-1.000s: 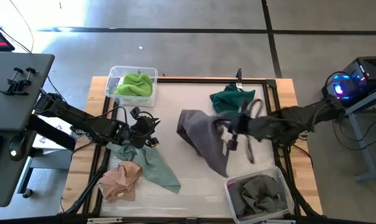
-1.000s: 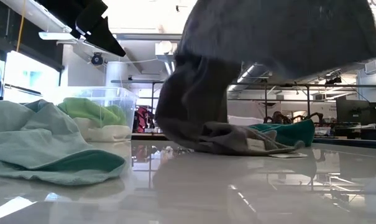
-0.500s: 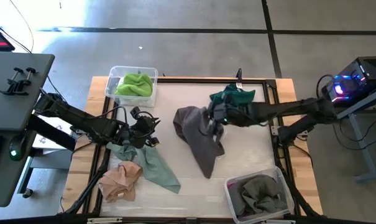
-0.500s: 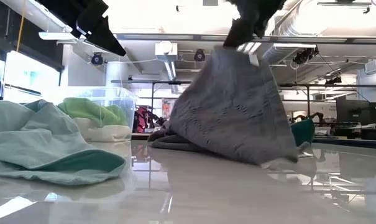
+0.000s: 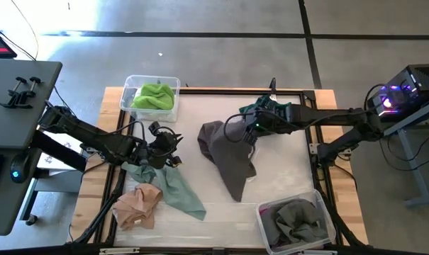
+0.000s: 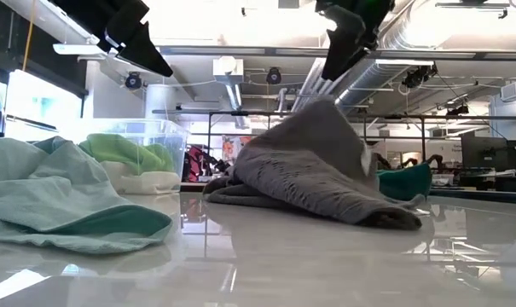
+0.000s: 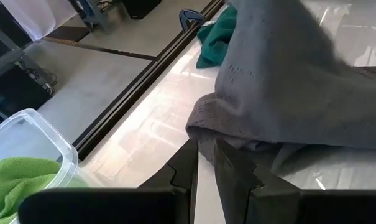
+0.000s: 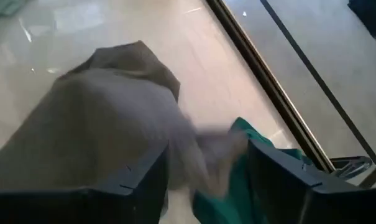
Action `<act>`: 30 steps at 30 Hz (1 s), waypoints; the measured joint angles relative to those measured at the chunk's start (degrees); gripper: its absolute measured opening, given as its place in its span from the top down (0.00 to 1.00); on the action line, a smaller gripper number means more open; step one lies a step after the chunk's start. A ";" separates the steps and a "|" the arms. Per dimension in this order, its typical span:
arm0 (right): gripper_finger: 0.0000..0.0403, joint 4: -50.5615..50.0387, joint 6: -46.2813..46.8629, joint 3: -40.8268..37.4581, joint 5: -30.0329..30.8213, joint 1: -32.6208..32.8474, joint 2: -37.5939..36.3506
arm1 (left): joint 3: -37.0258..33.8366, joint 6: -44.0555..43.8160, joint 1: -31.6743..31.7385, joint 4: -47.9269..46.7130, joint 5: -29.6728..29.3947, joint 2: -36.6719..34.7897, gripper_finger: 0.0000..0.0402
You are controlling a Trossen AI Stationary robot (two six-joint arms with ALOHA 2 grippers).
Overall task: Sort towels by color in basket
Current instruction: Put the gray towel into the bottom transparent bin
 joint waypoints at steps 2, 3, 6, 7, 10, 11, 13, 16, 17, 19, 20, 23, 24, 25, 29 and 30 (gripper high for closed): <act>0.47 -0.10 -1.08 0.09 -1.48 -0.03 0.00 | 0.00 0.00 0.00 0.01 0.00 0.00 0.90; 0.46 -0.38 -1.95 0.02 -3.36 -0.03 0.02 | 0.00 -0.02 0.00 0.01 0.00 0.00 0.90; 0.46 -0.38 -4.81 0.01 -10.97 0.00 1.20 | 0.00 -0.04 0.00 -0.01 0.00 0.00 0.90; 0.46 -0.26 -6.30 0.01 -13.77 0.00 1.90 | 0.00 -0.04 0.00 -0.03 0.02 0.00 0.90; 0.46 1.37 -10.58 -0.01 -21.60 0.10 4.54 | 0.00 -0.04 0.00 -0.07 0.02 0.00 0.90; 0.46 2.79 -12.19 -0.01 -23.59 0.11 5.83 | 0.00 -0.07 0.00 -0.10 0.02 0.00 0.90; 0.46 5.71 -16.43 -0.01 -26.50 0.11 8.83 | 0.00 -0.07 0.00 -0.21 0.02 0.00 0.90; 0.44 9.15 -21.97 -0.06 -28.95 -0.38 13.41 | 0.00 -0.07 0.00 -0.31 0.04 0.00 0.90; 0.42 10.55 -23.47 -0.06 -29.00 -0.77 14.82 | 0.00 -0.07 0.00 -0.34 0.04 0.00 0.90; 0.37 13.29 -25.98 -0.06 -28.86 -1.90 17.54 | 0.00 -0.08 0.00 -0.34 0.04 0.00 0.90; 0.35 15.11 -27.06 -0.06 -28.88 -2.48 18.93 | 0.00 -0.08 0.00 -0.35 0.04 0.00 0.90; 0.28 20.57 -28.31 -0.06 -28.94 -4.48 22.23 | 0.00 -0.08 0.00 -0.36 0.04 0.00 0.90; 0.27 22.57 -28.30 -0.06 -28.94 -5.18 23.12 | 0.00 -0.09 0.00 -0.36 0.04 0.00 0.90; 0.26 24.44 -27.93 -0.05 -28.86 -5.86 24.06 | 0.00 -0.07 0.00 -0.39 0.04 0.00 0.90; 0.25 29.43 -24.47 -0.05 -27.42 -8.29 27.54 | 0.00 -0.07 0.00 -0.39 0.04 0.00 0.90; 0.24 30.28 -24.37 -0.03 -27.49 -8.68 28.51 | 0.00 -0.09 0.00 -0.41 0.04 0.00 0.90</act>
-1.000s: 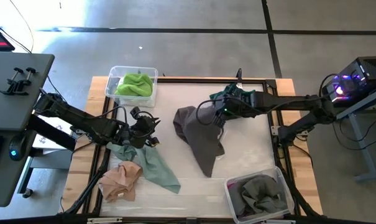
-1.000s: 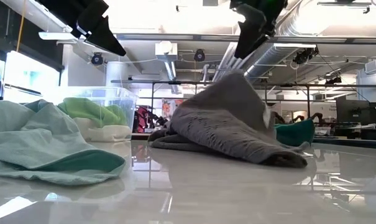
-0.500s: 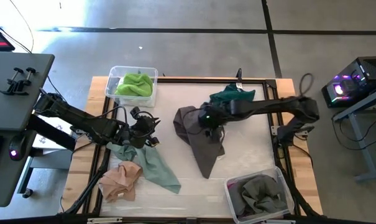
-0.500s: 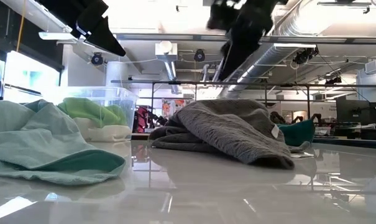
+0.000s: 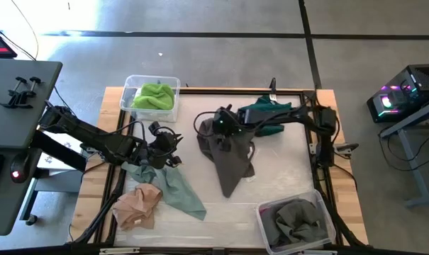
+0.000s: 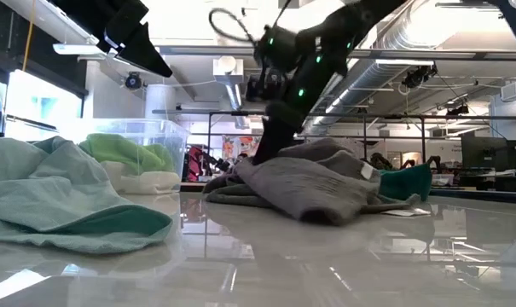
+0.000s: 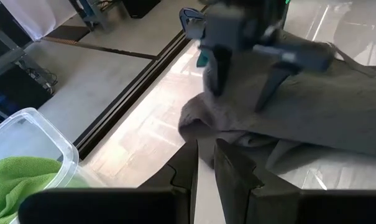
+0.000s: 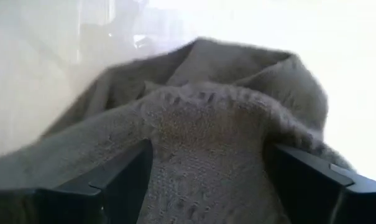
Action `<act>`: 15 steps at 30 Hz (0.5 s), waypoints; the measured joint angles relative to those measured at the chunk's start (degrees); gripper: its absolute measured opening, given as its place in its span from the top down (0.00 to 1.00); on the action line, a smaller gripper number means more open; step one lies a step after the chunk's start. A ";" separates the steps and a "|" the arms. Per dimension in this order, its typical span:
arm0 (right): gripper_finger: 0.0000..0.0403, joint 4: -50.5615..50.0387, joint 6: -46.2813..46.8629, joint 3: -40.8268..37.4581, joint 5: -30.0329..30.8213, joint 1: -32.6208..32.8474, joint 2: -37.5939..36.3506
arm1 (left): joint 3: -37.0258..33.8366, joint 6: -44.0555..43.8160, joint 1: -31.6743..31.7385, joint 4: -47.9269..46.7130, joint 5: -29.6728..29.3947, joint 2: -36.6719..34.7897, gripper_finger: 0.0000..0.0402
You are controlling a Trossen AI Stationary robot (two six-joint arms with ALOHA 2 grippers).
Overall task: Sort towels by color in basket
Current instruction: Put the gray towel into the bottom transparent bin
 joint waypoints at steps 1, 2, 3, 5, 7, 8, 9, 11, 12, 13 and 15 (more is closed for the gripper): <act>0.24 0.56 -0.32 0.00 -0.32 -0.25 0.91 | 0.00 0.01 0.00 0.01 0.00 0.00 0.90; 0.24 1.14 -1.15 0.00 -1.02 -0.32 2.09 | 0.00 0.02 0.00 -0.01 0.00 0.00 0.90; 0.24 1.75 -2.16 0.00 -1.84 -0.24 3.14 | 0.00 0.02 0.00 -0.02 0.00 0.00 0.90; 0.24 2.34 -3.76 0.00 -2.41 0.16 5.15 | 0.00 0.00 0.00 -0.02 0.00 0.00 0.90; 0.25 3.62 -4.20 0.04 -2.46 0.59 6.94 | 0.00 0.02 -0.02 -0.02 0.02 0.02 0.90; 0.25 4.43 -4.13 0.18 -2.39 0.79 7.76 | 0.00 0.02 -0.02 -0.02 0.00 0.02 0.90; 0.26 5.24 -3.92 0.33 -2.18 0.96 8.62 | 0.00 0.02 -0.02 -0.02 0.01 0.02 0.90; 0.30 6.42 -3.78 0.48 -2.03 1.40 10.73 | 0.00 0.02 -0.02 -0.04 0.02 0.02 0.90; 0.32 7.00 -3.65 0.48 -1.92 1.65 11.60 | 0.00 0.02 -0.02 -0.04 0.02 0.02 0.90; 0.36 7.50 -3.21 0.61 -1.94 1.87 12.39 | 0.00 0.02 -0.02 -0.06 0.04 0.02 0.90; 0.45 8.65 -2.12 0.74 -2.29 2.13 13.83 | 0.00 0.02 -0.02 -0.15 0.10 0.02 0.90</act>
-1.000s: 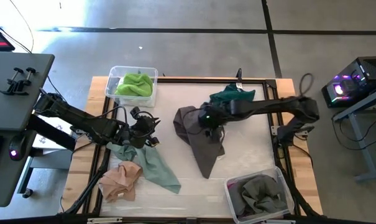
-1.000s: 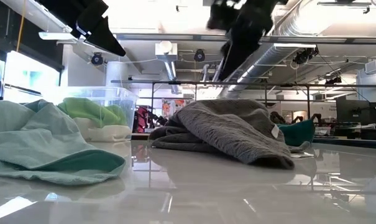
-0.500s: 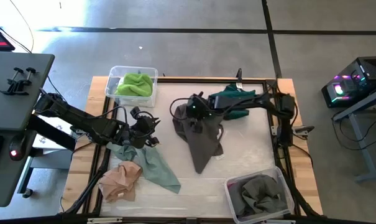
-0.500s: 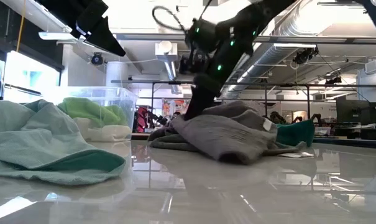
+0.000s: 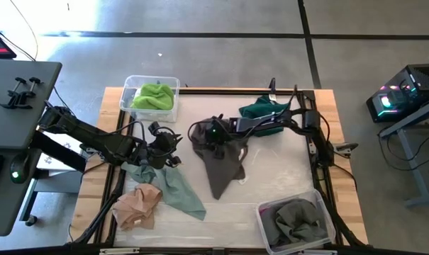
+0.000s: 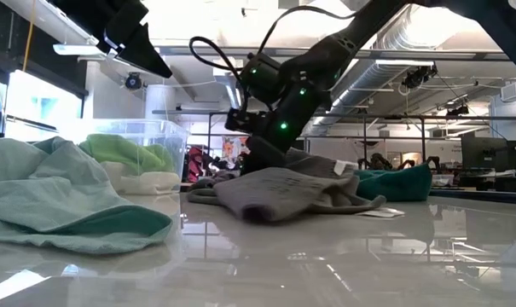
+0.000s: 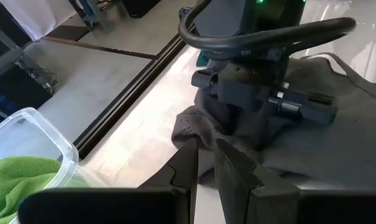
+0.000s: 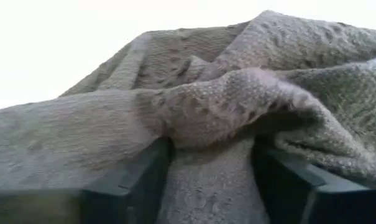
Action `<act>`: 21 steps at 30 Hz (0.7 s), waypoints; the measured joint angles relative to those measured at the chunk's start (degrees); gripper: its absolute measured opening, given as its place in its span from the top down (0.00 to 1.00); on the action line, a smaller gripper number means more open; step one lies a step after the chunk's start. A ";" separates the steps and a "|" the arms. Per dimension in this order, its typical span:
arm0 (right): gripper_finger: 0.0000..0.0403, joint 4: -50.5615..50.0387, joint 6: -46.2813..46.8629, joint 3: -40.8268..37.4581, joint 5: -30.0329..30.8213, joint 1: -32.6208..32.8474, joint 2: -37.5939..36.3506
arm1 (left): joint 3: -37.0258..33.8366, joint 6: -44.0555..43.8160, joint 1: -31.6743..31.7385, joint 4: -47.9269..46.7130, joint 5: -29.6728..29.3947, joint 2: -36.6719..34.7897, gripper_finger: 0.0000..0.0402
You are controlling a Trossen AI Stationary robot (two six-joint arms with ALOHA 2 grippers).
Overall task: Sort towels by color in basket
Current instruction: Put the gray towel into the bottom transparent bin
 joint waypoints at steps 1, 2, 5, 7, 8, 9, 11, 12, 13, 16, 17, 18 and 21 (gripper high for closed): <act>0.50 0.18 0.68 0.04 -0.09 0.13 0.41 | 0.00 0.00 0.00 -0.08 0.02 0.00 0.90; 0.55 0.21 1.29 0.07 -0.09 0.25 0.69 | 0.00 0.00 0.00 -0.19 0.14 0.00 0.90; 0.73 0.59 2.93 0.07 0.25 0.71 0.84 | 0.00 -0.01 0.00 -0.33 0.38 0.00 0.90; 0.85 0.51 3.92 0.00 0.93 1.02 0.25 | 0.00 -0.02 -0.02 -0.33 0.43 0.00 0.90; 0.90 0.37 4.30 -0.08 1.26 1.23 -0.18 | 0.00 -0.02 -0.02 -0.37 0.45 0.00 0.90; 0.94 -0.04 4.85 -0.20 1.45 1.45 -0.96 | 0.00 -0.02 -0.02 -0.38 0.45 0.00 0.90; 0.95 -1.98 6.19 -0.58 2.16 2.19 -2.79 | 0.00 -0.03 -0.03 -0.46 0.45 0.00 0.90; 0.94 -3.40 7.17 -0.75 3.21 2.75 -3.99 | 0.00 -0.09 -0.07 -0.51 0.45 0.00 0.90; 0.93 -4.51 7.89 -0.84 4.75 3.52 -5.11 | 0.00 -0.11 -0.09 -0.77 0.45 0.00 0.90; 0.90 -10.71 8.99 -1.37 10.47 6.74 -9.82 | 0.00 -0.14 -0.36 -0.84 0.41 0.09 0.90; 0.90 -12.00 8.97 -1.40 12.67 8.04 -11.57 | 0.00 -0.11 -0.42 -0.69 0.40 0.31 0.90; 0.91 -12.85 8.96 -1.30 14.81 9.27 -13.59 | 0.00 -0.09 -0.48 -0.72 0.41 0.63 0.90; 0.95 -16.46 10.01 -1.04 20.26 13.22 -20.23 | 0.00 -0.08 -0.62 -0.67 -0.01 2.17 0.90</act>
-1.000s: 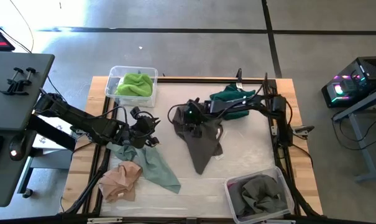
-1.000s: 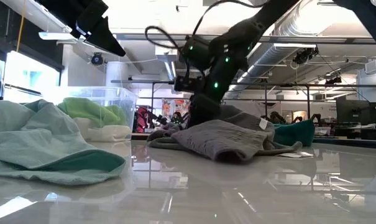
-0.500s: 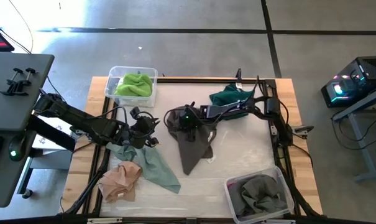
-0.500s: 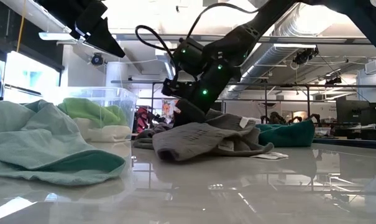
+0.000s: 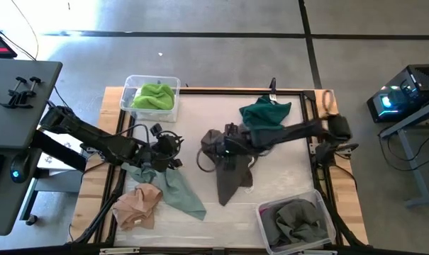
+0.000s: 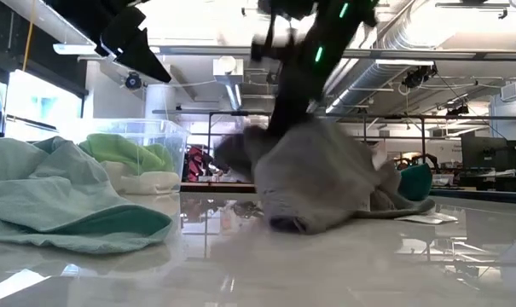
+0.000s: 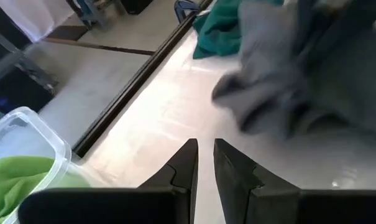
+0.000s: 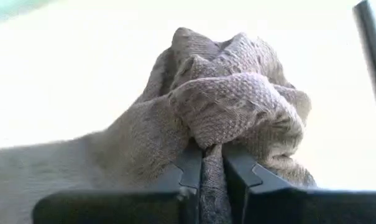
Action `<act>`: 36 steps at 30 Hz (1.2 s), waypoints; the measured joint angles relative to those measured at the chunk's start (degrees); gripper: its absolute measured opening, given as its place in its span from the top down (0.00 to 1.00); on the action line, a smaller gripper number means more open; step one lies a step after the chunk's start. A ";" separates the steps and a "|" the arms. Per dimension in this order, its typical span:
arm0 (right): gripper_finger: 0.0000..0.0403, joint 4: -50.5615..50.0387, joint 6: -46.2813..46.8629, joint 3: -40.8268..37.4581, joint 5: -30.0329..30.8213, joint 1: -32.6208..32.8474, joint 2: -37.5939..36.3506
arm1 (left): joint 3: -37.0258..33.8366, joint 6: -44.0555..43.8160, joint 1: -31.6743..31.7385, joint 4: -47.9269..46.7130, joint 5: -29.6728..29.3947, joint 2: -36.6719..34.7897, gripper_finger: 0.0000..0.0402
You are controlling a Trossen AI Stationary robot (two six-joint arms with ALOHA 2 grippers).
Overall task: Sort towels by color in basket
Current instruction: Put the gray towel into the bottom transparent bin
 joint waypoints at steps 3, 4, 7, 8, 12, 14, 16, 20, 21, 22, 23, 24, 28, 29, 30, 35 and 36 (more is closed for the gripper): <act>0.95 -2.69 1.91 -0.03 2.75 3.91 -6.13 | 0.00 0.02 0.02 0.06 -0.20 2.13 0.90; 0.95 -3.29 2.75 -0.03 3.59 5.20 -8.43 | 0.00 0.04 0.11 0.12 -0.46 2.82 0.90; 0.94 -5.73 5.61 0.15 7.46 9.32 -15.94 | 0.00 0.14 0.14 0.04 -2.04 4.88 0.90; 0.94 -7.17 6.89 0.19 9.13 10.69 -18.37 | 0.00 0.47 0.14 0.09 -2.41 5.36 0.90; 0.95 -16.42 14.25 1.38 15.27 16.36 -26.50 | 0.00 1.11 0.14 0.41 -3.13 6.54 0.90; 0.95 -20.89 18.97 4.04 18.50 19.81 -29.75 | 0.00 1.10 0.14 0.43 -3.20 6.60 0.90; 0.95 -24.80 22.43 7.49 21.17 23.74 -31.45 | 0.00 1.11 0.14 0.45 -3.33 6.60 0.90; 0.95 -27.46 24.16 15.98 24.27 32.33 -31.74 | 0.00 1.11 0.14 0.77 -4.28 6.60 0.90; 0.95 -27.29 24.10 18.03 24.33 34.41 -31.75 | 0.00 1.09 0.14 0.77 -4.44 6.60 0.90; 0.95 -27.18 24.14 19.84 24.32 36.43 -31.83 | 0.00 1.09 0.14 0.83 -4.48 6.60 0.90; 0.95 -27.39 24.28 21.60 24.27 38.51 -31.87 | 0.00 1.10 0.14 0.86 -4.50 6.60 0.90; 0.95 -27.94 25.01 23.18 24.20 40.69 -31.87 | 0.00 1.11 0.14 0.84 -4.52 6.60 0.90; 0.95 -33.81 32.24 28.06 24.13 49.14 -31.80 | 0.00 1.09 0.14 0.84 -4.54 6.60 0.90; 0.95 -35.92 35.36 28.71 24.15 50.83 -31.84 | 0.00 1.09 0.14 0.84 -4.54 6.60 0.90; 0.95 -38.06 39.07 28.97 24.13 52.26 -31.87 | 0.00 1.07 0.14 0.84 -4.55 6.60 0.90; 0.95 -52.08 60.88 26.69 21.53 56.69 -30.74 | 0.00 1.07 0.14 0.84 -4.56 6.60 0.90; 0.95 -55.06 64.96 25.94 21.43 56.89 -29.99 | 0.00 1.07 0.14 0.84 -4.57 6.60 0.90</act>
